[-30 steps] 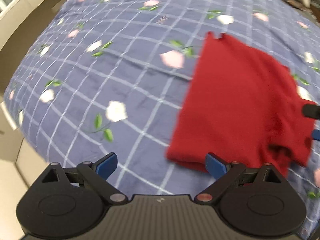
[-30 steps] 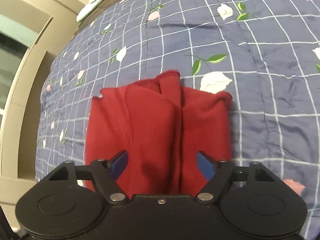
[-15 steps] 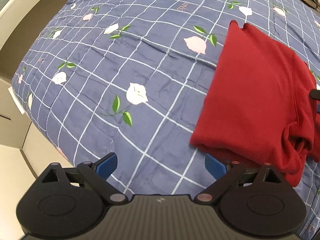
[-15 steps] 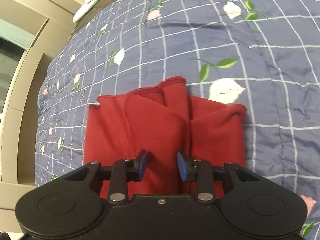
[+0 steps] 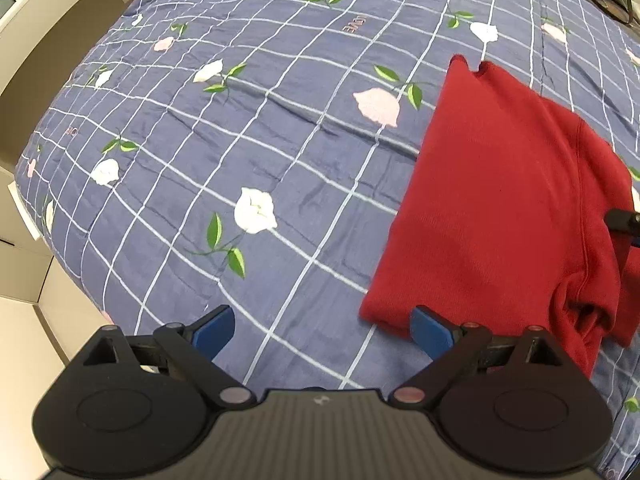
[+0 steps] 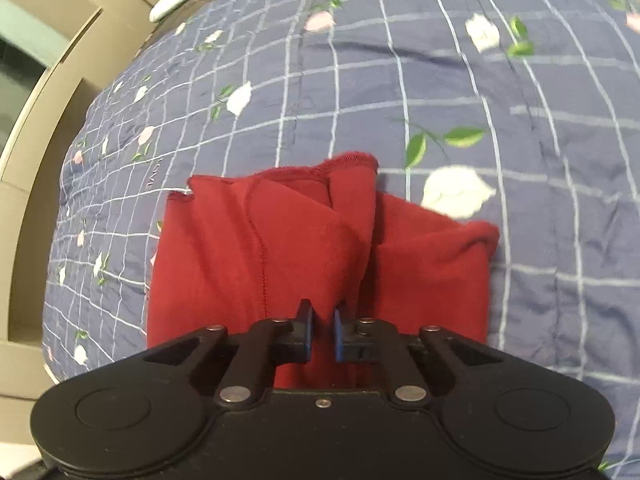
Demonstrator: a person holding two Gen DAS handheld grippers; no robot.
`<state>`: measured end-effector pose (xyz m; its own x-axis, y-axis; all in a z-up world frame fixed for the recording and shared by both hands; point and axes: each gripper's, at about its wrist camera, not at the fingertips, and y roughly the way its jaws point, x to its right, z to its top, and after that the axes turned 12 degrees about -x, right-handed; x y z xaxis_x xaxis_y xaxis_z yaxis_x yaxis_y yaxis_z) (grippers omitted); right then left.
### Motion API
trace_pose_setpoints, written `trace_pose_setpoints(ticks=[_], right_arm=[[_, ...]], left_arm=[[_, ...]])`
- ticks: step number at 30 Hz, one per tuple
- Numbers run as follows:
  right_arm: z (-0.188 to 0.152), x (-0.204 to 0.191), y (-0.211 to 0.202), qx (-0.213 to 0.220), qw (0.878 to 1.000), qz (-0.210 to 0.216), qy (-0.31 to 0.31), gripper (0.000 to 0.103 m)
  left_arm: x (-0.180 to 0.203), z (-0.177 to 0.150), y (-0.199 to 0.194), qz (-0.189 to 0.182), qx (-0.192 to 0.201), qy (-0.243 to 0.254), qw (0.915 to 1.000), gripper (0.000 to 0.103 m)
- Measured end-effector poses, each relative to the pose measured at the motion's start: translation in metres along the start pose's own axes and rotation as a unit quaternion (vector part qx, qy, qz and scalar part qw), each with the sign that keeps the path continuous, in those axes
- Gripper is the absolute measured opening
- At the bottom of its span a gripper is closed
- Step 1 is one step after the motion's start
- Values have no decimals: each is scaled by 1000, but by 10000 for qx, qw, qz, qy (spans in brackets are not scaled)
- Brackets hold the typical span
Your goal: Fold small clothes
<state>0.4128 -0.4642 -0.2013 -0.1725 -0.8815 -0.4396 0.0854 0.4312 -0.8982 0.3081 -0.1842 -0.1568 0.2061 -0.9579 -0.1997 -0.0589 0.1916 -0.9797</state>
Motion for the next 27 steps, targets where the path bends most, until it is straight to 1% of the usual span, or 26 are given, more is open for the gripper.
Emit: trace_pose_setpoints(ticks=[5, 8, 11, 14, 17, 20, 23, 25, 26, 27], right_arm=[[-14, 0, -32, 390, 9990, -101, -212, 8], [-21, 6, -48, 490, 9976, -267, -417, 8], [-20, 14, -49, 422, 9959, -575, -561, 8], [-12, 29, -43, 275, 9958, -788, -376, 8], [-9, 41, -33, 60, 9966, -793, -193, 8], [-9, 43, -23, -137, 9953, -937, -206, 10], [-11, 46, -16, -261, 9955, -912, -58, 15], [-14, 50, -18, -258, 9965, -785, 133, 25], [-17, 50, -19, -256, 9969, -726, 180, 25], [-20, 50, -20, -273, 9972, -666, 203, 32]], left_arm=[[2, 1, -8, -95, 50, -6, 9999, 97], [5, 1, -10, -141, 72, 26, 9999, 97], [12, 3, -7, -140, 39, 103, 9998, 97], [20, 5, -3, -114, 8, 203, 9997, 97], [26, 5, -3, -113, 1, 290, 9995, 97], [29, 4, -2, -80, -24, 351, 9993, 97], [30, 4, 1, -60, -109, 396, 9991, 97], [30, 5, 5, -34, -176, 410, 9990, 97], [30, 5, 6, -26, -192, 408, 9990, 97], [29, 5, 8, -19, -219, 403, 9989, 97]])
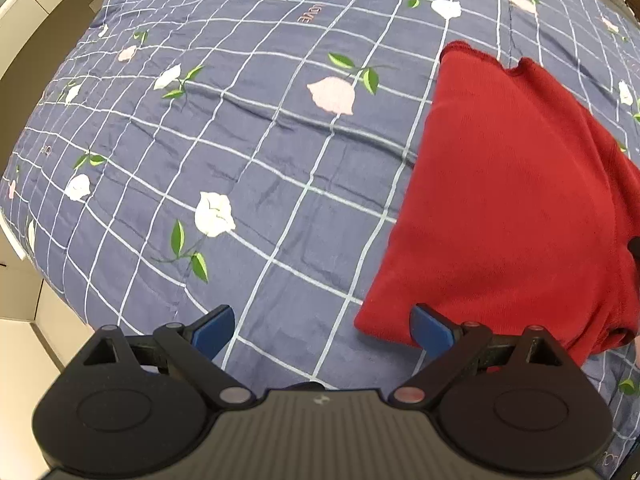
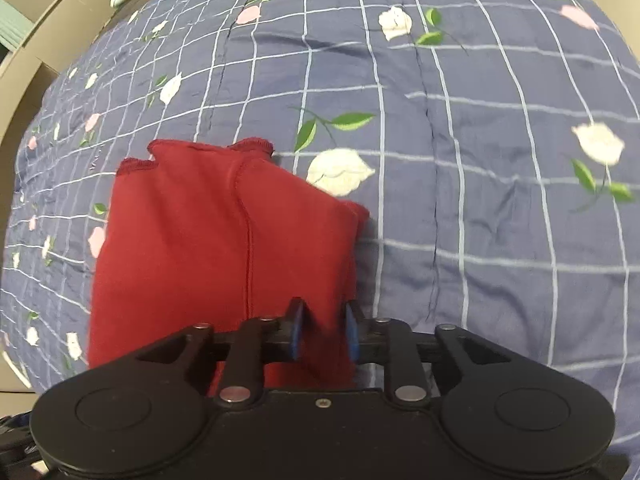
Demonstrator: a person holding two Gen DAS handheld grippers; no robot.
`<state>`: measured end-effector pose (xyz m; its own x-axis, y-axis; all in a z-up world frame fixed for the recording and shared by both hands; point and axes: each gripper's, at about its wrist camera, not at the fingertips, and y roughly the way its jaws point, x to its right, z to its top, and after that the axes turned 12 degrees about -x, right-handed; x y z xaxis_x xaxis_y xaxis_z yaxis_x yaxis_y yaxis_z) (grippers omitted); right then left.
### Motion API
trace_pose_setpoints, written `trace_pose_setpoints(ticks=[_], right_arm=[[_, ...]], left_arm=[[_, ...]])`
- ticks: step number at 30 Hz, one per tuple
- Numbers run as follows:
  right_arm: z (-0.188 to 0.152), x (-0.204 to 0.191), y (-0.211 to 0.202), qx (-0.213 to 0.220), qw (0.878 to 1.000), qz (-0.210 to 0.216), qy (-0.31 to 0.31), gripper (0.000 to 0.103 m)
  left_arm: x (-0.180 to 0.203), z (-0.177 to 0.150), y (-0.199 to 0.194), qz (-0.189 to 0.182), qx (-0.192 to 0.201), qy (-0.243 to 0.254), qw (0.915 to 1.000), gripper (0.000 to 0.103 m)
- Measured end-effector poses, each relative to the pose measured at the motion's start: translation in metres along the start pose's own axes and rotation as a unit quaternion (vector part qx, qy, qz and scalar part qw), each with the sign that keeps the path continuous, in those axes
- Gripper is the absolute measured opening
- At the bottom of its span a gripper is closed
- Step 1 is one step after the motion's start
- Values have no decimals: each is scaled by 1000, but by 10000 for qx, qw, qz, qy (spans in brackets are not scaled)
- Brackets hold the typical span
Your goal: Fold small clothes
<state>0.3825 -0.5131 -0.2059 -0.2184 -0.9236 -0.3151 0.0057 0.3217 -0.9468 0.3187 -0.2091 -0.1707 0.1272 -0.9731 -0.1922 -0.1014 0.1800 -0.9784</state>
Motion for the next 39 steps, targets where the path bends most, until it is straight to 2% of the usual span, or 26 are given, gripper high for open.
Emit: trace_pose_setpoints(ticks=[4, 5, 11, 12, 13, 16, 20, 28, 29, 31, 34, 39], right_arm=[[-23, 2, 0, -145, 9995, 257, 69, 53], [-30, 2, 0, -201, 9991, 364, 91, 54], [-59, 1, 7, -356, 9955, 817, 323, 54], [-58, 1, 8, -346, 9952, 838, 355, 43], [-58, 0, 9, -346, 9953, 836, 358, 23], [-54, -6, 2, -263, 9979, 582, 143, 17], [-50, -11, -14, -49, 9994, 241, -245, 16], [-55, -8, 4, -329, 9993, -125, -112, 20], [-56, -9, 3, -316, 9995, -78, -58, 21], [-61, -9, 0, -348, 9993, 104, 19, 30], [-75, -15, -4, -454, 9980, 416, -146, 37], [-104, -39, 5, -754, 9917, 653, -806, 39]], left_arm=[[-3, 0, 7, -15, -85, -23, 10000, 98], [-3, 0, 8, -14, -102, -19, 9999, 98], [-4, 2, 12, 23, -188, 20, 9998, 99], [-3, 2, 12, 30, -192, 30, 9998, 99], [-3, 2, 11, 40, -191, 45, 9998, 99], [-2, 2, 9, 52, -186, 94, 9998, 99], [-2, 2, 7, -49, -174, 92, 9998, 99], [0, -5, 14, 8, -310, 177, 9994, 99], [0, -6, 14, 25, -312, 188, 9993, 99], [-3, -7, 14, 62, -323, 179, 9993, 99], [-7, -9, 16, 80, -380, 119, 9992, 99], [-15, -11, 18, 123, -441, 55, 9989, 99]])
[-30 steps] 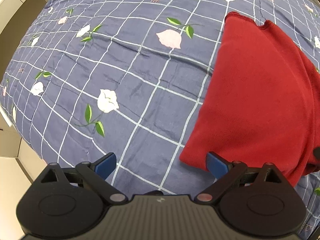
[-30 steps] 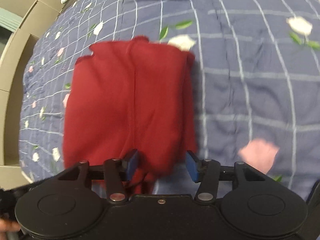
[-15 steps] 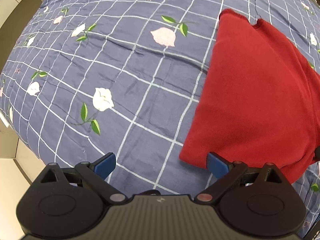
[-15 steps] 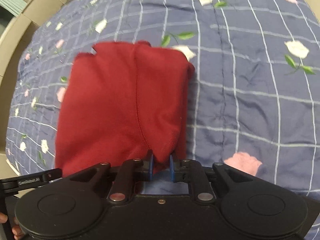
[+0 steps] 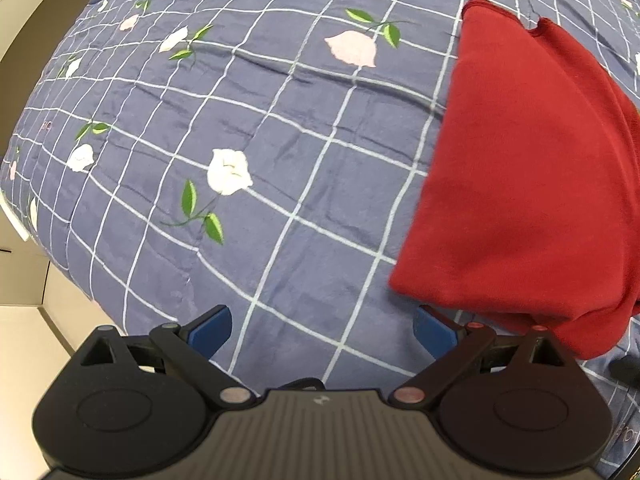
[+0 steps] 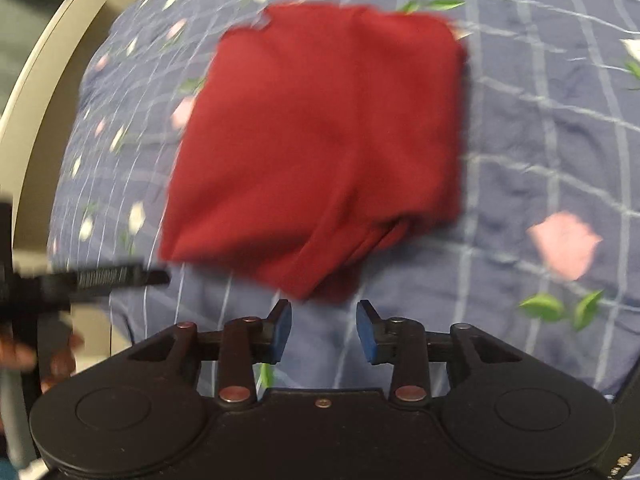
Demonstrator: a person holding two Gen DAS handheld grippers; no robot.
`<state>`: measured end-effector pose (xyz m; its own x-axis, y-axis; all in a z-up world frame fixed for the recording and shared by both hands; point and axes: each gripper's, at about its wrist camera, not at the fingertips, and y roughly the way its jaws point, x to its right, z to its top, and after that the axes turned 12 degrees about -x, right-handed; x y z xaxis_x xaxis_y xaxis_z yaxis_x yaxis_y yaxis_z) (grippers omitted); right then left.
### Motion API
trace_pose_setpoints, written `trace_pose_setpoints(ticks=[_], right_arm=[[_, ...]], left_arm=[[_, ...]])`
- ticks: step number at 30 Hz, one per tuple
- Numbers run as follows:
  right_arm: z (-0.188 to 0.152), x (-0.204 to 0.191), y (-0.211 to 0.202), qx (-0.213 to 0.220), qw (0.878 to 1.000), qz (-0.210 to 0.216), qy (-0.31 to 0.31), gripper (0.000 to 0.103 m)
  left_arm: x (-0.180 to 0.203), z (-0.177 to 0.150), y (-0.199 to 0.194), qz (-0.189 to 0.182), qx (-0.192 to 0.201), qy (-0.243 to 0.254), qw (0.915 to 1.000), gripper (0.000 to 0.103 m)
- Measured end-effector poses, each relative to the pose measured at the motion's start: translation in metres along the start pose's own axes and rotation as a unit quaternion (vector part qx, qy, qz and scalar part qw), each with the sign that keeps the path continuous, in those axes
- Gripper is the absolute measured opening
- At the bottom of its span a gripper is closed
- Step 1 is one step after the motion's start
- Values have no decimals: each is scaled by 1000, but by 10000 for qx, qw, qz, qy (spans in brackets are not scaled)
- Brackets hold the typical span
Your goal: Fold small clothes
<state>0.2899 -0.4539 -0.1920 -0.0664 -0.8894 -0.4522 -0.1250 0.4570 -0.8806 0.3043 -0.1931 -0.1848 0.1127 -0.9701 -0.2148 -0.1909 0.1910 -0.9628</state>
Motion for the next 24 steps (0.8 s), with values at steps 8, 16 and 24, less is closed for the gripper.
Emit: trace_pose_setpoints(ticks=[8, 16, 24], right_arm=[[16, -9, 27, 40, 9997, -98, 218, 23], [5, -26, -9, 339, 9930, -782, -821, 5], [3, -17, 5, -39, 9930, -879, -792, 6]], left_arm=[[-3, 0, -8, -193, 116, -20, 9997, 99], [2, 4, -6, -246, 74, -56, 9997, 99], [10, 1, -2, -133, -23, 81, 9999, 99]])
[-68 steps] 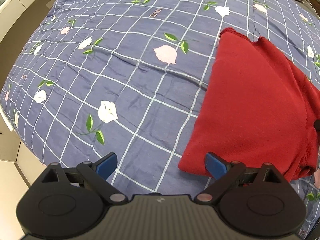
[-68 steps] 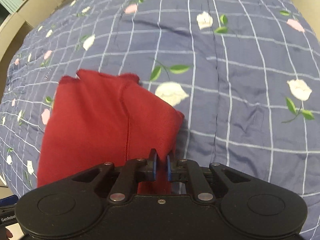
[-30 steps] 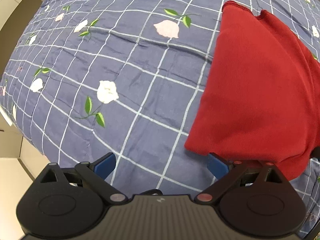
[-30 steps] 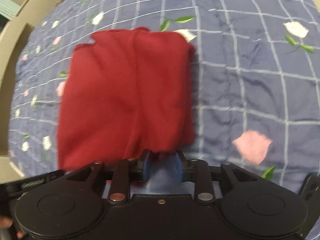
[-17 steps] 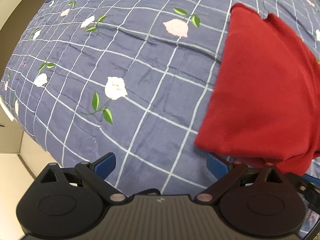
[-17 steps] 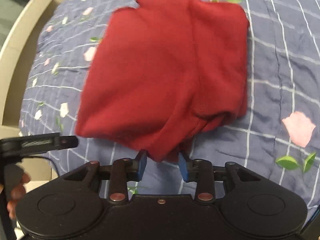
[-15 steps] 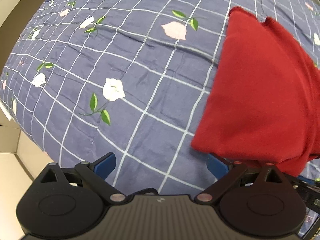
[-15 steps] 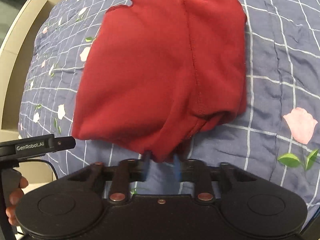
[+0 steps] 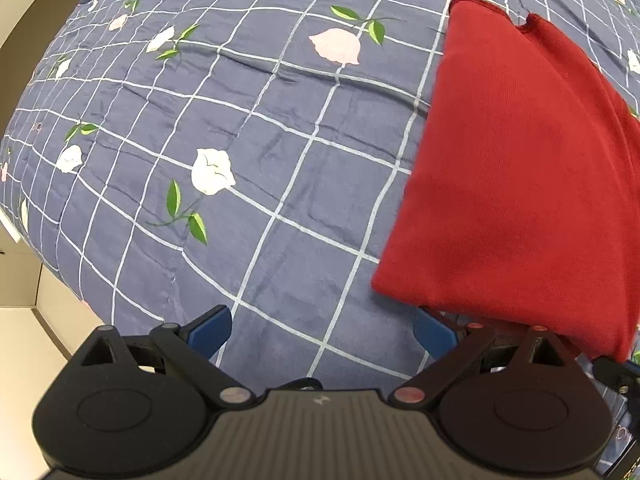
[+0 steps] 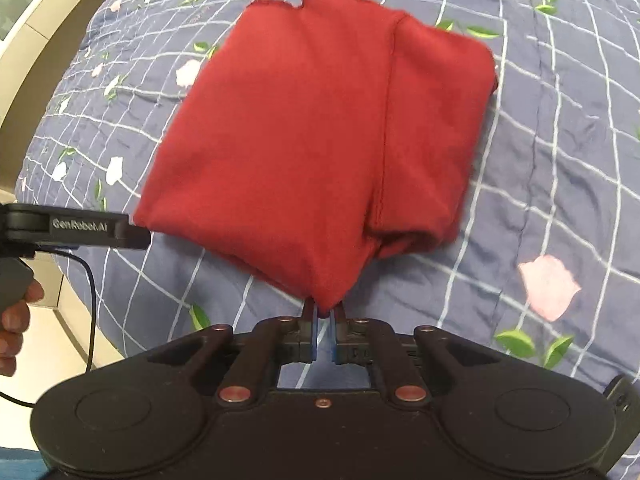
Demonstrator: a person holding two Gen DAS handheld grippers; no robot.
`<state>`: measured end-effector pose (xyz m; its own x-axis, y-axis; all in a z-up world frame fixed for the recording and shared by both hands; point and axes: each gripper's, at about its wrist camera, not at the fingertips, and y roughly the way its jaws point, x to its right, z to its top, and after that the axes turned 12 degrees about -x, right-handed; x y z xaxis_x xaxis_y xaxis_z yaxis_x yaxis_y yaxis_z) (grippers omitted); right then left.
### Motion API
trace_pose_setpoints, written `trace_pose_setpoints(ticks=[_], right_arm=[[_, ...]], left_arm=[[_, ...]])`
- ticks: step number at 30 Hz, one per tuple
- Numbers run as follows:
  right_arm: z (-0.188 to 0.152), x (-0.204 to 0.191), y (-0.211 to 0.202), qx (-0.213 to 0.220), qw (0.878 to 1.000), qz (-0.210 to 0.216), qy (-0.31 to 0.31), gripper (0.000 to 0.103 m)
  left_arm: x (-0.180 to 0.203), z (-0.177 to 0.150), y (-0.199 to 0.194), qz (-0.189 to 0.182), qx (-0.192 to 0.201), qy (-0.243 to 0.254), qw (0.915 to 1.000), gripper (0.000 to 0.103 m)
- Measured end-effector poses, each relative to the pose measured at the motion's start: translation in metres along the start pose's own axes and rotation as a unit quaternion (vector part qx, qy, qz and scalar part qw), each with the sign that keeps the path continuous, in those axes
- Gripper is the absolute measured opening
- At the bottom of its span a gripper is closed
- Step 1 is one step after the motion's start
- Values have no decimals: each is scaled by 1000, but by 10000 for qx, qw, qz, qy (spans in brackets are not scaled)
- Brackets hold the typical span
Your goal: Fold small clothes
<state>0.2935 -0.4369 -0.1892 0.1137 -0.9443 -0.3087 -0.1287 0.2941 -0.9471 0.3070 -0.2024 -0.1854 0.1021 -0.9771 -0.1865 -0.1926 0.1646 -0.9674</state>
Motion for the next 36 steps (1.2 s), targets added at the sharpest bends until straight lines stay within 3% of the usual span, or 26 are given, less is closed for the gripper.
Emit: trace_pose_setpoints(ticks=[6, 8, 11, 14, 16, 19, 25, 30, 36], right_arm=[[0, 0, 5, -96, 9999, -29, 0, 6], [-2, 4, 7, -191, 9998, 14, 106, 13], [-9, 18, 10, -321, 9977, 328, 508, 28], [-15, 28, 11, -381, 9947, 500, 818, 54], [-18, 34, 9, -344, 9933, 560, 950, 78], [-20, 46, 3, -187, 9895, 716, 1241, 95], [-15, 73, -19, 506, 9756, 1012, 1883, 102], [15, 98, -23, 907, 9642, 1058, 2255, 102], [63, 120, -18, 1053, 9604, 1005, 2374, 90]], left_arm=[[0, 0, -8, -25, 97, 44, 9999, 99], [1, 2, -9, -40, 121, 53, 9999, 99], [2, 4, -11, -54, 136, 65, 9999, 99], [2, 7, -12, -57, 153, 90, 9998, 99], [2, 8, -12, -41, 155, 102, 9998, 100], [1, 11, -12, -50, 142, 109, 9998, 102], [-3, 20, -13, -257, 226, 170, 9993, 102], [-4, 44, -14, -504, 383, 134, 9979, 102], [4, 82, -8, -813, 399, 140, 9958, 102]])
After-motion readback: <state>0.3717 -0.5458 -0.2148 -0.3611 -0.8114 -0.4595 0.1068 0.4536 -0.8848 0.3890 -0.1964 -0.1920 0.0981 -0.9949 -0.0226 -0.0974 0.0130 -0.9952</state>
